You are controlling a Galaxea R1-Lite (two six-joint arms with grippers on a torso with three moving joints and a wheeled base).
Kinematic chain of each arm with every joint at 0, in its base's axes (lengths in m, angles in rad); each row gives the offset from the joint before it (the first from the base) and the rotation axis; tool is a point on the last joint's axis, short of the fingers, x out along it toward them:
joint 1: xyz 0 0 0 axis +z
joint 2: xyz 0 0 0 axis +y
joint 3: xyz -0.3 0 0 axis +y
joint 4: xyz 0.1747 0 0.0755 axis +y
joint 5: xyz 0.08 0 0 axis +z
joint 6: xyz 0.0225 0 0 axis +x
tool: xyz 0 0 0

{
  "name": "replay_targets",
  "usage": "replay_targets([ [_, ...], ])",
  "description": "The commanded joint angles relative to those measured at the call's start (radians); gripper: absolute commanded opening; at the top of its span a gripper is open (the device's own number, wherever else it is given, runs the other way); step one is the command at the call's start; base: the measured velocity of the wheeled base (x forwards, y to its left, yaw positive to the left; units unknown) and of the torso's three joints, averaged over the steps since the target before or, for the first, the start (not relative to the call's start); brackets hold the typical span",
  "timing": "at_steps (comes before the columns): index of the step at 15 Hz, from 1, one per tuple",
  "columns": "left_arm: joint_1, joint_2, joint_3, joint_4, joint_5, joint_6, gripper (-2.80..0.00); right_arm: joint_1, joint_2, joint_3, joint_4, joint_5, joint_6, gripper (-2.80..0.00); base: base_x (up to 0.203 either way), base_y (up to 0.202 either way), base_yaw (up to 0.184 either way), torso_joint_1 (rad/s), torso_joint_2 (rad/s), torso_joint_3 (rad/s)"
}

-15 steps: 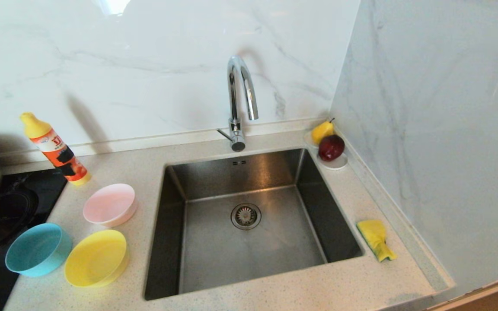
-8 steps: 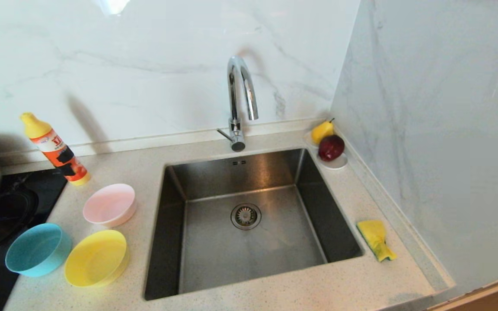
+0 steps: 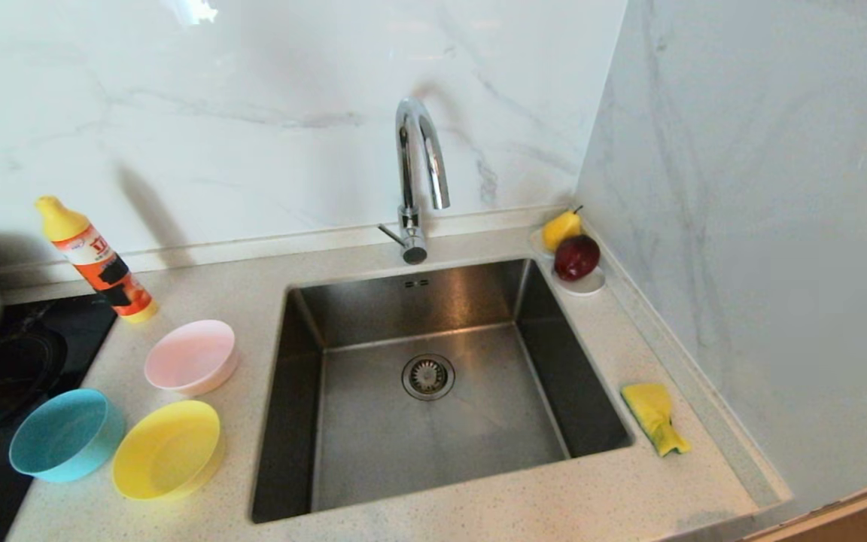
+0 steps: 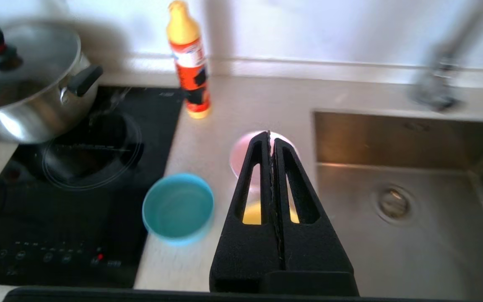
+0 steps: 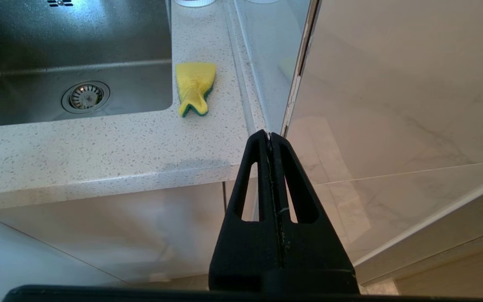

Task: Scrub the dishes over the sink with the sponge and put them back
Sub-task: Grab the dish soap

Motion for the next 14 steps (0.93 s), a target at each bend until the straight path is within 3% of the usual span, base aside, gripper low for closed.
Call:
replay_targets([
  [1,0.002,0.363,-0.071,-0.088,0.054,-0.019,-2.80,0.000,-0.001,0.000,0.000,0.000,0.001,-2.80,0.000,0.000,0.000,0.000,0.00,0.000],
  [4,0.037,0.629,-0.110,-0.289,0.144,-0.042,-2.80,0.000,0.000,0.000,0.000,0.000,0.001,-2.80,0.000,0.000,0.000,0.000,0.00,0.000],
  [7,0.104,0.797,-0.134,-0.415,0.182,-0.067,-2.80,0.000,0.000,0.000,0.000,0.000,0.000,-2.80,0.000,0.000,0.000,0.000,0.00,0.000],
  [8,0.122,0.839,-0.139,-0.448,0.188,-0.083,0.00,0.000,-0.002,0.000,0.000,0.000,0.000,-2.80,0.000,0.000,0.000,0.000,0.00,0.000],
  [14,0.196,0.973,-0.051,-0.666,0.168,-0.143,0.00,0.000,0.000,0.000,0.000,0.000,0.000,-2.80,0.000,0.000,0.000,0.000,0.00,0.000],
])
